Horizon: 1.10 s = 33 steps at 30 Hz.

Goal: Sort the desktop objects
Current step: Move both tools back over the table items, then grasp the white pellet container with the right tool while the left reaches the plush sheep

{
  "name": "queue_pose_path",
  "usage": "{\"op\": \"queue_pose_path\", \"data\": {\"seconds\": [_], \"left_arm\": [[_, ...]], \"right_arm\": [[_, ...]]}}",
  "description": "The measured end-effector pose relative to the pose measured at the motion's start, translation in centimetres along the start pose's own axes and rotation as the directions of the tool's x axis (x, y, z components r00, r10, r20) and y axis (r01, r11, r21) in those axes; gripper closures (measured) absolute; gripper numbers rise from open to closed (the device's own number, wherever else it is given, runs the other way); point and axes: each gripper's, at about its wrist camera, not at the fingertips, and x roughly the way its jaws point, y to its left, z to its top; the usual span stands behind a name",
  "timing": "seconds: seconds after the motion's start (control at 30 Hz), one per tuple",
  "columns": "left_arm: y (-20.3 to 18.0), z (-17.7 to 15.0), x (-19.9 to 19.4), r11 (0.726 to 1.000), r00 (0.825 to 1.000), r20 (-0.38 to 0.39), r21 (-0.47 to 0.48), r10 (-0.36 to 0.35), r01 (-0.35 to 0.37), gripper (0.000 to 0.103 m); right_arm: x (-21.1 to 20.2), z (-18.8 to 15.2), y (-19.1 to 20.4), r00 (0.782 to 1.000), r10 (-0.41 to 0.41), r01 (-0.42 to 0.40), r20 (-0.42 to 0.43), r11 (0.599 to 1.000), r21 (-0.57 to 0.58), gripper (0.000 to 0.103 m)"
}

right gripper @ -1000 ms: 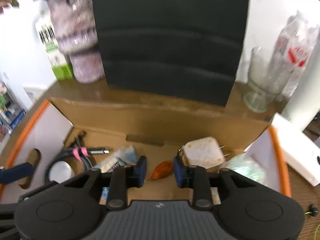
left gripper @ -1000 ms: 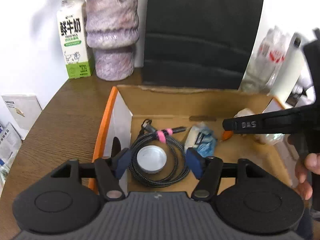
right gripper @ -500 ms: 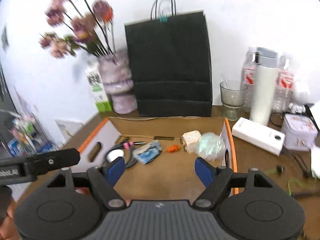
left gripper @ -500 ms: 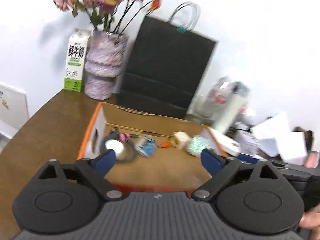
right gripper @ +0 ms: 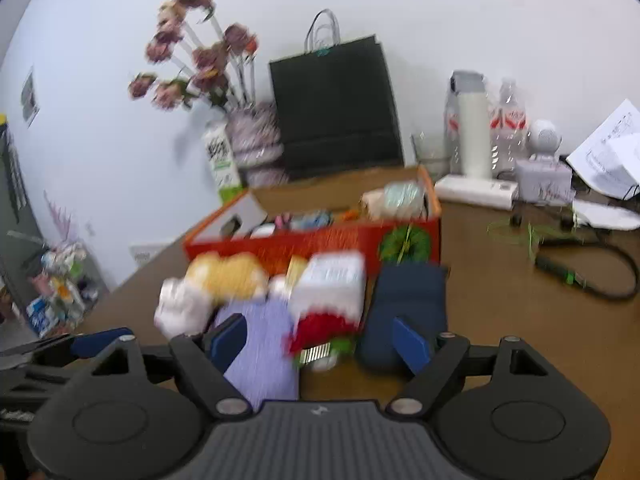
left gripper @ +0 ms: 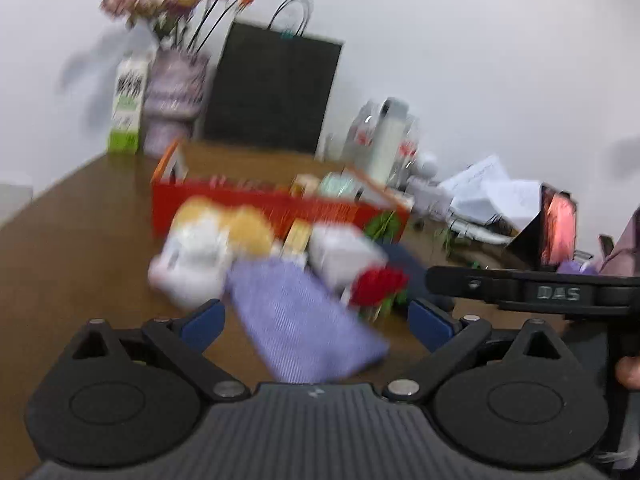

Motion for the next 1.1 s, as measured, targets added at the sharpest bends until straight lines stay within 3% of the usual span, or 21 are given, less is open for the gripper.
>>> {"op": "queue_pose_path", "data": {"seconds": [0.23, 0.33, 0.47, 1.1], "left_arm": [[0.1, -1.7, -0.4, 0.993, 0.994, 0.043, 0.067, 0.097, -0.100, 0.002], [0.3, -1.8, 0.1, 0.990, 0.993, 0.016, 0.073, 0.116, -0.116, 0.002], [-0.1, -2.0, 1.2, 0.988, 0.990, -0.068, 0.106, 0.122, -0.114, 0.002], [0.2, -2.0, 0.9, 0.990, 0.992, -0.053, 0.082, 0.118, -0.113, 0.002]], "right_arm": [[0.3, -3.5, 0.9, 0.999, -0.030, 0.029, -0.038, 0.999, -0.020, 0.017], [0.5, -3.9, 0.5, 0.998, -0.018, 0.019, -0.057, 1.000, 0.010, 0.017], [0.7, -4.1, 0.4, 0.998, -0.030, 0.030, -0.059, 1.000, -0.006, 0.018], [1.4, -3.9, -0.1, 0.996, -0.009, 0.011, -0.084, 1.000, 0.028, 0.017]]}}
